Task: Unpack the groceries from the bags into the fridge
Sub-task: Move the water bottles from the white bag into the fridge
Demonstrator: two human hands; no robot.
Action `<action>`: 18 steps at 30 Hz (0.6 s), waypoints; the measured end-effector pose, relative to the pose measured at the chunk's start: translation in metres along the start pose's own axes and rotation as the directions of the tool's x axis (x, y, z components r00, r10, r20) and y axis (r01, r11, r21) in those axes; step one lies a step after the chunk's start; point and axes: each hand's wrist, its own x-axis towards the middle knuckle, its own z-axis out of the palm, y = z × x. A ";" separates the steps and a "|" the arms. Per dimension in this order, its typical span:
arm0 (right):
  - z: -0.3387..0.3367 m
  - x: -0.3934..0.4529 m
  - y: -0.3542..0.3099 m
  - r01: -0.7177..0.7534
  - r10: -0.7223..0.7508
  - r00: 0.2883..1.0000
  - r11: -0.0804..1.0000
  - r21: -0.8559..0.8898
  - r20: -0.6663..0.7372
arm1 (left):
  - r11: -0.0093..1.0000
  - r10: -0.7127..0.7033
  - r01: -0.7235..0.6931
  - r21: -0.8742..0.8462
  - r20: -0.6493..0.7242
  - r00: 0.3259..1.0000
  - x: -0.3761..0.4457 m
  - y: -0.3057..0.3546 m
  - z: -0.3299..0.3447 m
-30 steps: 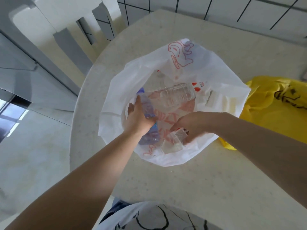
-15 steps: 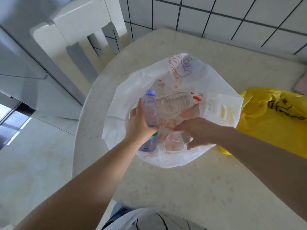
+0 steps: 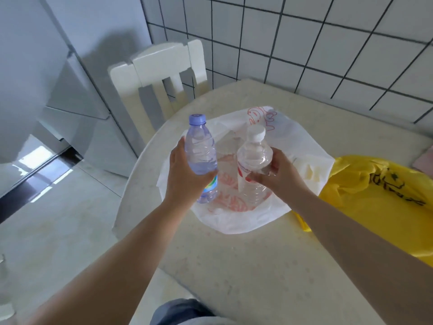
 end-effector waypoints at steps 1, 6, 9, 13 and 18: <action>0.004 -0.002 -0.006 0.015 -0.015 1.000 1.000 0.016 0.003 | 1.000 -0.004 0.004 -0.021 -0.003 1.000 -0.004 0.003 -0.006; 0.027 -0.012 -0.033 0.070 -0.073 0.995 0.997 0.037 0.070 | 0.990 0.059 -0.072 -0.124 -0.107 0.993 -0.034 0.023 -0.046; 0.046 -0.019 -0.048 0.091 -0.093 0.991 0.995 0.033 0.092 | 0.987 0.045 -0.070 -0.142 -0.174 0.984 -0.054 0.019 -0.071; 0.077 -0.030 -0.067 0.094 -0.104 0.980 0.994 0.062 0.172 | 0.989 -0.016 -0.023 -0.146 -0.264 0.964 -0.077 0.001 -0.101; 0.136 -0.038 -0.090 0.117 -0.138 0.954 0.989 0.093 0.266 | 0.981 -0.072 0.003 -0.192 -0.358 0.931 -0.098 -0.034 -0.151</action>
